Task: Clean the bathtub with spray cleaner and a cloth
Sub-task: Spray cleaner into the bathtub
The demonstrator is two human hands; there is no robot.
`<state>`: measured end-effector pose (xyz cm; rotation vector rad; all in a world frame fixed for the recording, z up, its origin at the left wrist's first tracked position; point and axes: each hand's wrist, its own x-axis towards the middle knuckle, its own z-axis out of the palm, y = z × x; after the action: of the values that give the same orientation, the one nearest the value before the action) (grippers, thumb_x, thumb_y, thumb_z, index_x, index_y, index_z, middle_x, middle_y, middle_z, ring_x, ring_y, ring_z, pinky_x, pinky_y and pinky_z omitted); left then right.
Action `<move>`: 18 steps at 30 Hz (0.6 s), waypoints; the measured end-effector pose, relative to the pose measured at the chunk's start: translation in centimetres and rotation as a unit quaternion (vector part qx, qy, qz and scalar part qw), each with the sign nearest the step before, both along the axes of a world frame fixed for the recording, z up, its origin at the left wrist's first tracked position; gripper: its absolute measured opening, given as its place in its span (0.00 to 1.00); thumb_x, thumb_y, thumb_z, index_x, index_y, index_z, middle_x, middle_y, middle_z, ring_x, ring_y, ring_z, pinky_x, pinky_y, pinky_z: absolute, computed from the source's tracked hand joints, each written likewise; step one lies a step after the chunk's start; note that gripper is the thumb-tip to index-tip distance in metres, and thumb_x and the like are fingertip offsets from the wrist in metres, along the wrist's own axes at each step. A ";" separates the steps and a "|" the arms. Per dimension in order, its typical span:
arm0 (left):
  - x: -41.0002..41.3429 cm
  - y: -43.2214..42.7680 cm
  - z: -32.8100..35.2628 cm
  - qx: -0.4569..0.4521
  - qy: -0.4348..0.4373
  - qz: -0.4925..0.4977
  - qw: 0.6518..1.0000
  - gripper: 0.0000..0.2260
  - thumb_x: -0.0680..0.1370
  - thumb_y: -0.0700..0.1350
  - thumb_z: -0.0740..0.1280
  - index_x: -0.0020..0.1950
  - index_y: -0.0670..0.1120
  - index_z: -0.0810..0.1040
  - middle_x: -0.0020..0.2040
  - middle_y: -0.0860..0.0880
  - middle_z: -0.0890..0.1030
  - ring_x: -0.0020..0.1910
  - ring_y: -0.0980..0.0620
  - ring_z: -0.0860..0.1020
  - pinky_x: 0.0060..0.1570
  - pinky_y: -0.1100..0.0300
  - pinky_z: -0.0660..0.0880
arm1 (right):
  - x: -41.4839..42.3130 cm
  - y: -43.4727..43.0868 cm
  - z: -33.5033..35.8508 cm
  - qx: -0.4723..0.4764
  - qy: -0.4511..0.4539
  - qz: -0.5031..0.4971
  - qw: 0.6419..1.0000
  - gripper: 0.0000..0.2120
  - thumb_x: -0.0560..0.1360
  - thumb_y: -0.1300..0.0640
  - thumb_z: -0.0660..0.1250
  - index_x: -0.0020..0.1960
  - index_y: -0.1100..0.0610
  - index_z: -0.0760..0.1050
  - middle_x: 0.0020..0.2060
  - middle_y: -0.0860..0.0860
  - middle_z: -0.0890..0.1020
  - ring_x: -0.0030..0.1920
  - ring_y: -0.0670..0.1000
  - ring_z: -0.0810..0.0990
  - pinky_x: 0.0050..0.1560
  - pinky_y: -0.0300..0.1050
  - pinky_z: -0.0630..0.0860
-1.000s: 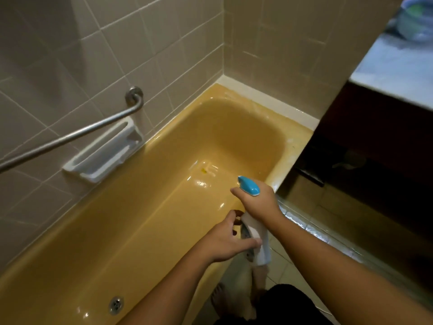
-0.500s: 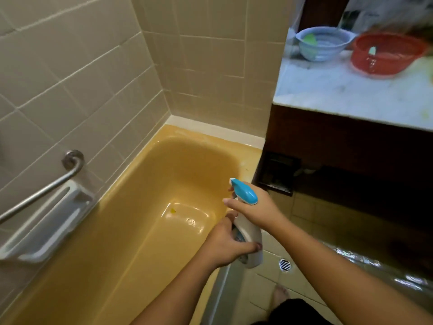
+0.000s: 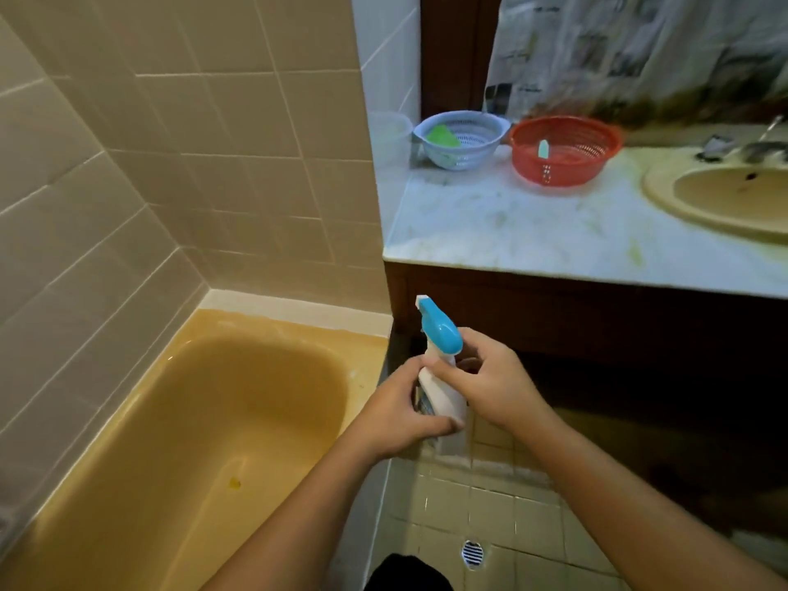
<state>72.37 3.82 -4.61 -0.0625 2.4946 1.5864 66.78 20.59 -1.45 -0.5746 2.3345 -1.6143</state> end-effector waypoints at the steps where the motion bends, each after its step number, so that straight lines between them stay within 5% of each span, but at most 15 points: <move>1: -1.7 0.2 0.2 -0.003 0.005 -0.008 1.000 0.37 0.67 0.54 0.82 0.72 0.64 0.69 0.63 0.60 0.79 0.62 0.60 0.78 0.63 0.49 0.79 | -1.2 0.3 0.2 -0.007 0.003 -0.015 1.000 0.14 0.79 0.46 0.72 0.64 0.42 0.78 0.51 0.38 0.84 0.54 0.42 0.83 0.59 0.50 0.82; 4: -7.2 0.6 0.8 -0.017 0.025 -0.037 0.999 0.37 0.67 0.54 0.82 0.72 0.63 0.69 0.63 0.60 0.78 0.62 0.58 0.78 0.63 0.51 0.79 | -5.2 1.0 0.4 -0.024 0.012 -0.053 0.998 0.13 0.79 0.44 0.72 0.63 0.42 0.78 0.51 0.40 0.84 0.53 0.44 0.84 0.56 0.53 0.83; 8: -15.1 1.6 1.9 -0.018 0.059 -0.078 0.995 0.35 0.69 0.50 0.81 0.72 0.64 0.70 0.64 0.64 0.76 0.62 0.65 0.76 0.57 0.66 0.76 | -11.0 1.8 0.8 -0.028 0.033 -0.113 0.993 0.20 0.79 0.40 0.70 0.68 0.42 0.76 0.56 0.39 0.83 0.56 0.44 0.83 0.58 0.53 0.83; 12: -23.1 3.7 2.1 -0.019 0.060 -0.113 0.992 0.36 0.68 0.51 0.82 0.71 0.65 0.69 0.64 0.60 0.77 0.63 0.59 0.78 0.63 0.51 0.79 | -16.6 3.7 1.6 -0.036 0.041 -0.186 0.981 0.17 0.79 0.40 0.70 0.66 0.42 0.78 0.56 0.40 0.84 0.57 0.45 0.83 0.61 0.56 0.81; 18: -33.3 8.6 2.2 -0.064 0.095 -0.172 0.979 0.37 0.69 0.52 0.81 0.74 0.64 0.67 0.71 0.59 0.73 0.66 0.57 0.74 0.66 0.49 0.76 | -24.6 8.0 2.0 -0.038 0.038 -0.259 0.964 0.13 0.80 0.46 0.72 0.64 0.41 0.79 0.55 0.36 0.84 0.56 0.43 0.83 0.61 0.53 0.81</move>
<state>39.09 12.44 -2.45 0.4978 2.5659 1.3462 42.22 28.59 0.56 -0.0267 2.6401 -1.9269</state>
